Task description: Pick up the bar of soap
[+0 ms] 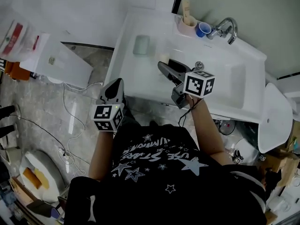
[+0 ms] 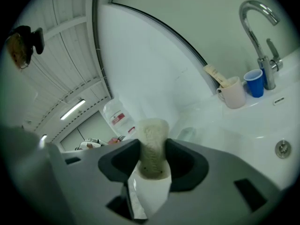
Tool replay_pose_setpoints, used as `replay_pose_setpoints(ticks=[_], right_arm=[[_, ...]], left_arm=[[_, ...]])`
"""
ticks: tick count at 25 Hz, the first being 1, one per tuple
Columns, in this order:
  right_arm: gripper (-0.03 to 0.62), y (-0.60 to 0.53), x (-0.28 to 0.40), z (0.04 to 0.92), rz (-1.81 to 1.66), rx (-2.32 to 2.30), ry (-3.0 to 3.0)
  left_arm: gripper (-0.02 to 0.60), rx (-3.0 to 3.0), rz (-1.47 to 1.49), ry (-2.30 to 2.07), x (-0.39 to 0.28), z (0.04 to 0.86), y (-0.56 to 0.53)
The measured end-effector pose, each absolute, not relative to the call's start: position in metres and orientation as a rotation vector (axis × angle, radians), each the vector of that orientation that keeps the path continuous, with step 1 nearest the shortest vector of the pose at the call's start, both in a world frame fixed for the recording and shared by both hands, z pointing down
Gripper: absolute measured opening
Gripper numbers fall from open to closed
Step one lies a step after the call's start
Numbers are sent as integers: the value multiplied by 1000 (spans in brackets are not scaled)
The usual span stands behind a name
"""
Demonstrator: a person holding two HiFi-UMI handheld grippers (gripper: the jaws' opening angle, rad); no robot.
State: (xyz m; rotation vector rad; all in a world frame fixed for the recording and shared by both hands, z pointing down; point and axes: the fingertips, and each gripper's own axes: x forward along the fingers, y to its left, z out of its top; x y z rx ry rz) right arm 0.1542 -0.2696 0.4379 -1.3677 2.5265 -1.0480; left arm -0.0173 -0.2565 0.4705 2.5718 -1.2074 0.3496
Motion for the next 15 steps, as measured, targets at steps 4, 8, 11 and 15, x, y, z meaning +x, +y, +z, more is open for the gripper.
replay_pose_setpoints(ticks=[4, 8, 11, 15], right_arm=[[184, -246, 157, 445, -1067, -1321, 2570], [184, -225, 151, 447, -1078, -1287, 2585], [184, -213, 145, 448, -1084, -1267, 2600], [184, -204, 142, 446, -1080, -1259, 2607]], left_arm=[[8, 2545, 339, -1269, -17, 469, -226], [8, 2525, 349, -1308, -25, 468, -196], [8, 2513, 353, -1335, -32, 468, -178], [8, 2496, 347, -1355, -39, 468, -163]])
